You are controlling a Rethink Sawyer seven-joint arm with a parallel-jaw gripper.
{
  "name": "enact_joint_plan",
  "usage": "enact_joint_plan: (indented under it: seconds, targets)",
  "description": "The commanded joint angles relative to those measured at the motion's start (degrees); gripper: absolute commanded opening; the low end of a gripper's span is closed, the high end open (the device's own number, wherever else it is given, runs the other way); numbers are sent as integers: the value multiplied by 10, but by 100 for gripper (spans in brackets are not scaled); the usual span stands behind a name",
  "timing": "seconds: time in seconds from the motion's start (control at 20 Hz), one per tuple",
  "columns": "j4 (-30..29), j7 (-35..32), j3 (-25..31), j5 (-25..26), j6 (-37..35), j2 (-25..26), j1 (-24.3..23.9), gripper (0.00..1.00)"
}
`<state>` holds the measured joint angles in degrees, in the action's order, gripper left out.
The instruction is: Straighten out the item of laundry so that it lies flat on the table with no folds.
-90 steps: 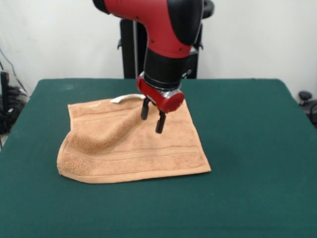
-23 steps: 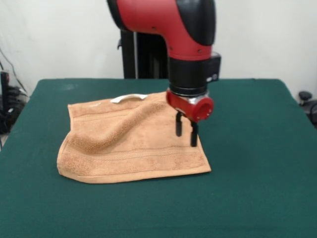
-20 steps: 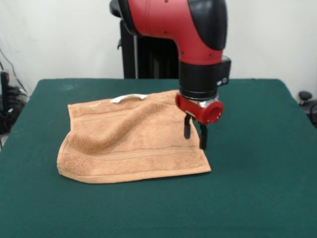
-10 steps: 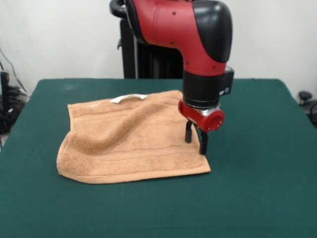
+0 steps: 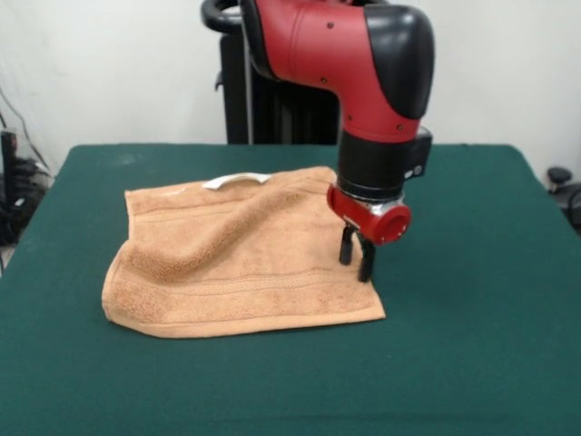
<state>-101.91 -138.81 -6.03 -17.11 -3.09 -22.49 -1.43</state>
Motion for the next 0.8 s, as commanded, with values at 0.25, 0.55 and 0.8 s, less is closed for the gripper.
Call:
enact_joint_plan:
  seconds: [0.25,0.55,0.8]
  targets:
    - [48,-109,5,-62,-5,82,2,0]
    - [17,-108,25,-63,-19,58,-9,0]
    - [-17,-103,79,-52,-17,41,-25,0]
